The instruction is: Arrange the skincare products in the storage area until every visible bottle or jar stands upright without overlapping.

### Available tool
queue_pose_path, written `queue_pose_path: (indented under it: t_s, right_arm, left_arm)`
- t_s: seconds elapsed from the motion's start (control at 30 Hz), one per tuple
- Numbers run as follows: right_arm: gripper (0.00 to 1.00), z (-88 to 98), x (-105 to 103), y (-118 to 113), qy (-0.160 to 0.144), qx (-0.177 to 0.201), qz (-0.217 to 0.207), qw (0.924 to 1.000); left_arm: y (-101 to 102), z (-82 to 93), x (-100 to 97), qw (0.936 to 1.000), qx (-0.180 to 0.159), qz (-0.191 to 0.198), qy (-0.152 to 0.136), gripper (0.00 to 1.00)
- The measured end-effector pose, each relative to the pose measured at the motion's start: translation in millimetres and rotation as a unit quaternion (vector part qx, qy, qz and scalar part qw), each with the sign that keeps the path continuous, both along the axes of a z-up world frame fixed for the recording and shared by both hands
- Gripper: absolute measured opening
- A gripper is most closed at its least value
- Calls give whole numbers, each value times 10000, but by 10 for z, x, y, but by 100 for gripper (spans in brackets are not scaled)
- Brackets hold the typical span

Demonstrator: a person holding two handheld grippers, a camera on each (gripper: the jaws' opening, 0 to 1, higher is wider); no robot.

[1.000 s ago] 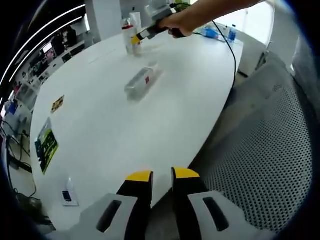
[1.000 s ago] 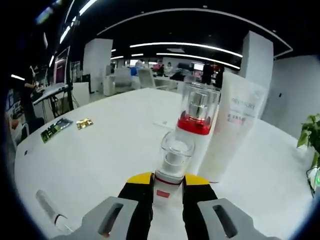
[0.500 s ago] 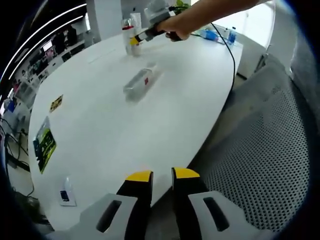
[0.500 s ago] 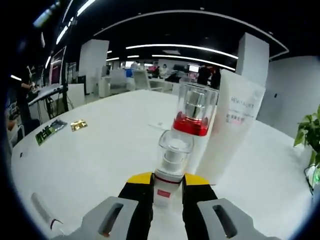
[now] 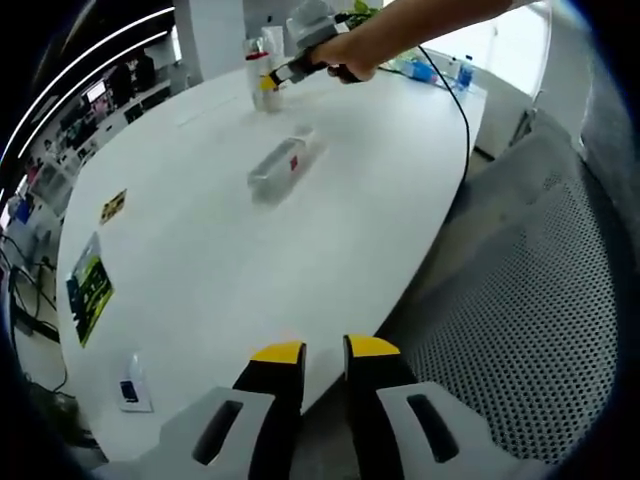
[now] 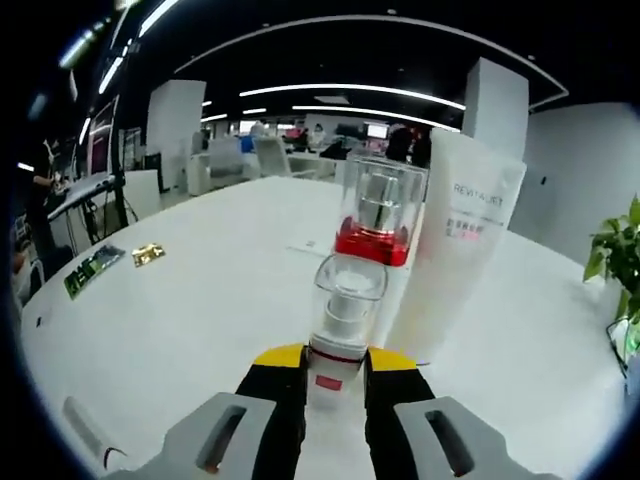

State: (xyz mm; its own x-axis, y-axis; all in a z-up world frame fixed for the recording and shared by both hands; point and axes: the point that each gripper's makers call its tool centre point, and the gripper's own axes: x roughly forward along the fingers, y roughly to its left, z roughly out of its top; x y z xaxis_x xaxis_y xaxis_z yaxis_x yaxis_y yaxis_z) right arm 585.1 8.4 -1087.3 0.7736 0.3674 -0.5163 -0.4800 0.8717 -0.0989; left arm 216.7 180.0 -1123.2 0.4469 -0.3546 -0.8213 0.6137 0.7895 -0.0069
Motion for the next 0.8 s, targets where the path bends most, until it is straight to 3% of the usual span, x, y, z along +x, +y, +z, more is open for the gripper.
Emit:
queue_pose_path:
  t_s: [0.3, 0.47, 0.53, 0.67, 0.8]
  right_arm:
    - [27, -115, -169, -93, 226, 69, -43, 9997]
    - [43, -289, -413, 6, 851, 508, 183, 9949]
    - [45, -276, -489, 33, 881, 575, 342, 9939]
    - [46, -160, -746, 253, 1195, 1182, 815, 9824]
    - [48, -139, -1005, 460, 1591, 1313, 1452, 9676]
  left_arm:
    - [7, 2, 3, 10000, 13, 1, -17, 12]
    - [3, 2, 3, 10000, 18, -9, -19, 12]
    - [-1, -3, -2, 10000, 17, -16, 1, 13]
    - [5, 14, 15, 10000, 24, -6, -62, 13]
    - [3, 31, 24, 9999, 39, -23, -119, 13]
